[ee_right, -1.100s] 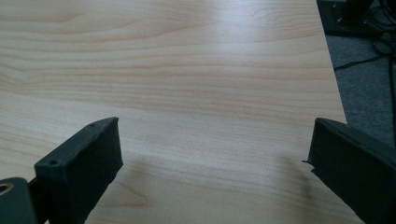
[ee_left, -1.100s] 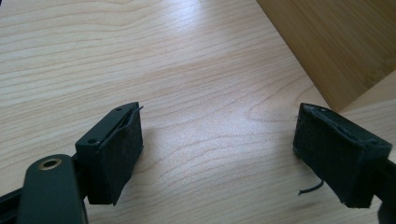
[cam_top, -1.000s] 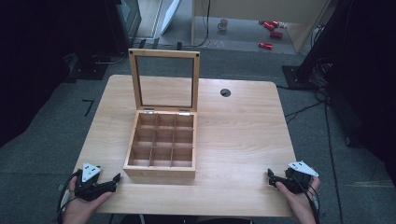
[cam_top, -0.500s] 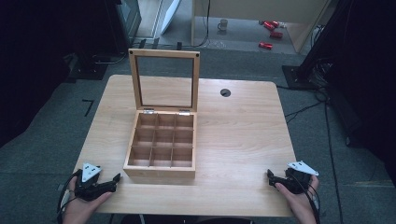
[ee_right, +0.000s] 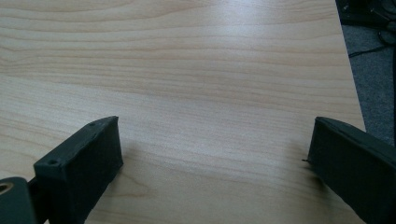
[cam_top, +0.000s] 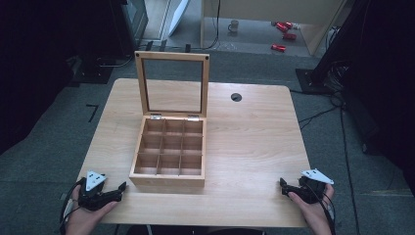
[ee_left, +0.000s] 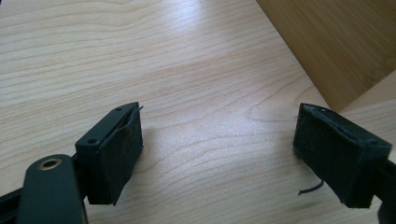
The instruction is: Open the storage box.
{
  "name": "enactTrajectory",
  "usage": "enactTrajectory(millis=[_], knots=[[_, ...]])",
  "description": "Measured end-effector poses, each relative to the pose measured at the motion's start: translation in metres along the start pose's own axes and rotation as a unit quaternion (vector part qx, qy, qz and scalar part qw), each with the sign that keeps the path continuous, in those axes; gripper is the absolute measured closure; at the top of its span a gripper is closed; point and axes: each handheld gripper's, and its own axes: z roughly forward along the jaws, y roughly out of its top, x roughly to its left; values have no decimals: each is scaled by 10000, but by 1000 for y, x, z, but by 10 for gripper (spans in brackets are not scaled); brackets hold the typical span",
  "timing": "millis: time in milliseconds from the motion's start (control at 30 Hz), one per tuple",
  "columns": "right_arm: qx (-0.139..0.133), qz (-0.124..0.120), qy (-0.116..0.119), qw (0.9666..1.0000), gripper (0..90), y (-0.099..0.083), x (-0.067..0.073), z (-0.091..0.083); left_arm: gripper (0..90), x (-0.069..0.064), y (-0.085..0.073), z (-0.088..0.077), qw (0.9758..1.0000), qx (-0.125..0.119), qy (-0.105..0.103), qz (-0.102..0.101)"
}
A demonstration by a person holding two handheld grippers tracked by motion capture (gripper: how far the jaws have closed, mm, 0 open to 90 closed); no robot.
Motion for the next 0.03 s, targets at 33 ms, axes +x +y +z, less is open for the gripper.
enactTrajectory(millis=[33], knots=[[0,0,0,10000,25,0,0,0,162,0,0,0,10000,0,0,0]])
